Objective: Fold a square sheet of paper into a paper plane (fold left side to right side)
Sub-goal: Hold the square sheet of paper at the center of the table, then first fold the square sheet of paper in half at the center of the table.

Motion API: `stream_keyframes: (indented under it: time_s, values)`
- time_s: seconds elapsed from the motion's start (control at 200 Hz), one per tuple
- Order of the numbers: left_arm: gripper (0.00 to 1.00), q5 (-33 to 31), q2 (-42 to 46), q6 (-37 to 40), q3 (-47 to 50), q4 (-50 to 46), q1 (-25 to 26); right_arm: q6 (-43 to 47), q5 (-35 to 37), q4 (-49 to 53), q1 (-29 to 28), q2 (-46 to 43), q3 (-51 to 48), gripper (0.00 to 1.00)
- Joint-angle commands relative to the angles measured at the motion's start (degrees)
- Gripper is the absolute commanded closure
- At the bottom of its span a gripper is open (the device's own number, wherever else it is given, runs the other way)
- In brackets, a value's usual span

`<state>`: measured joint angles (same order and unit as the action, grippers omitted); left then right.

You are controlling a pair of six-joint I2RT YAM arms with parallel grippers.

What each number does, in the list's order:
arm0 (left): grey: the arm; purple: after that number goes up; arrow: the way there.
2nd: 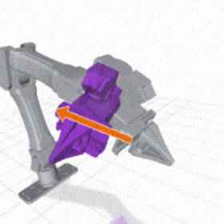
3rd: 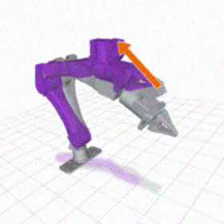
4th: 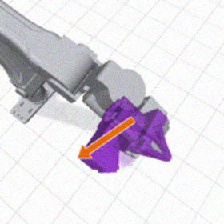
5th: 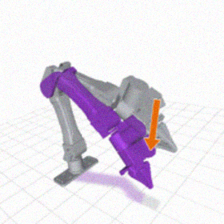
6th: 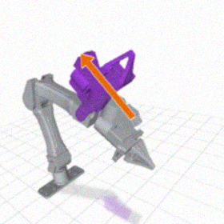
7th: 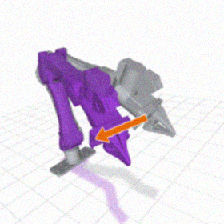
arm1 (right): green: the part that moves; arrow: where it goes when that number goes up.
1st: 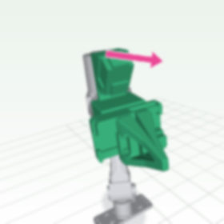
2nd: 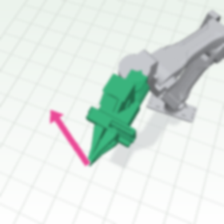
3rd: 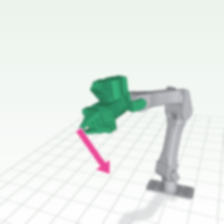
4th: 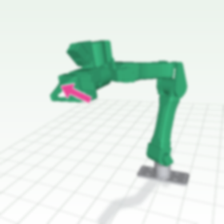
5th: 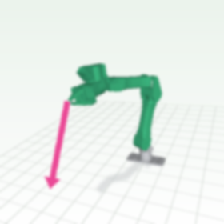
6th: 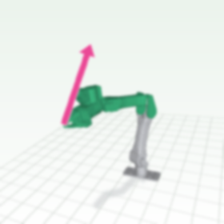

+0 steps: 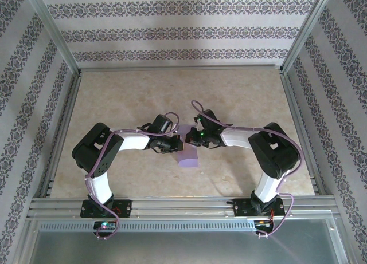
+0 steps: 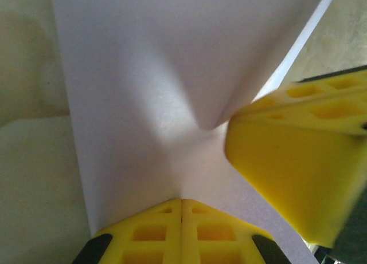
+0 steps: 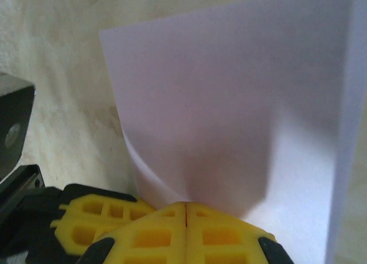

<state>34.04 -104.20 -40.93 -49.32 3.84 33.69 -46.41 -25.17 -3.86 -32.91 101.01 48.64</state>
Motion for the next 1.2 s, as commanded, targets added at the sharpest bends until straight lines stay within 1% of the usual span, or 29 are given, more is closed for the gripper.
stream_keyframes:
  time_s: [0.0,0.23,0.365,0.575,0.77,1.009,1.194]
  values:
    - [1.0,-1.96,-1.57,1.2,-0.59,-3.2,0.32,-1.67,-1.02,-3.1,-0.77,2.63,1.84,1.0]
    - [1.0,-2.14,-1.24,1.37,-0.42,-3.47,0.32,-3.19,0.43,-2.66,-0.84,5.74,1.75,1.0]
    - [1.0,-2.33,-0.52,1.54,-0.1,-4.58,0.41,-5.47,2.82,-2.32,-0.84,5.78,-0.31,1.0]
    - [1.0,-2.31,1.13,1.99,1.12,-6.93,0.74,-4.83,6.16,0.09,0.1,5.06,-1.25,1.0]
    - [1.0,-1.05,3.74,1.3,4.42,-8.89,2.29,-3.89,5.62,0.34,1.02,5.17,-0.8,1.0]
    - [1.0,-0.72,8.23,-1.05,10.93,-9.77,4.79,-3.32,4.82,0.52,1.06,6.17,0.14,1.0]
    - [1.0,-0.98,12.08,-1.08,13.91,-13.88,6.15,-3.08,4.6,0.6,1.03,6.04,0.22,1.0]
